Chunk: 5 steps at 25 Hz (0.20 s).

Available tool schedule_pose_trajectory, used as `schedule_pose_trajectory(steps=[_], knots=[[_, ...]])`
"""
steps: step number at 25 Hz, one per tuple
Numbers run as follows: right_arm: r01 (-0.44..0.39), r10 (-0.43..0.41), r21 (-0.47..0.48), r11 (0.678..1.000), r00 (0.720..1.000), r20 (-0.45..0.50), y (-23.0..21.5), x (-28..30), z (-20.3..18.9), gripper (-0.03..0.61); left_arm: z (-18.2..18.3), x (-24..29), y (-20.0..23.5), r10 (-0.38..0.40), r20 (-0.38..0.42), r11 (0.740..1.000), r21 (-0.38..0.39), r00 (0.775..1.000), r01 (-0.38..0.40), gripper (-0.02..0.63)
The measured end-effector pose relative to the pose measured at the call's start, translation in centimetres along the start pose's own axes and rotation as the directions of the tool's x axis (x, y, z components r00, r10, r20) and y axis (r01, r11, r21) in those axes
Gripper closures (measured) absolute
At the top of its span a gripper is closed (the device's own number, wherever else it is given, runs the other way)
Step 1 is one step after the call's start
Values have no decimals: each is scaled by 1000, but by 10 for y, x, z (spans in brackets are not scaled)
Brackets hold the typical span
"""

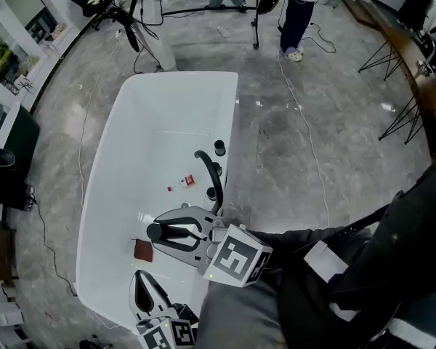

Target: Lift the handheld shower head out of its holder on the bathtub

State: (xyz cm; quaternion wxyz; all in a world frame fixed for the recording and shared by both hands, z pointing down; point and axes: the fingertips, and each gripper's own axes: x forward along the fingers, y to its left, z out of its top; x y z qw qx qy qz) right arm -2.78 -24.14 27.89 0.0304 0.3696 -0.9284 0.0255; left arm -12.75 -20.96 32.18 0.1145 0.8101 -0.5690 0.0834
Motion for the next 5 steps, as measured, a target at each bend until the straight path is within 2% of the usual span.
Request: schedule_pose_trajectory(steps=[5], knots=[[4, -4, -7, 1000, 1000, -3, -2, -2, -4, 434, -3, 3, -5, -13, 0, 1000, 4, 1000, 13, 611]])
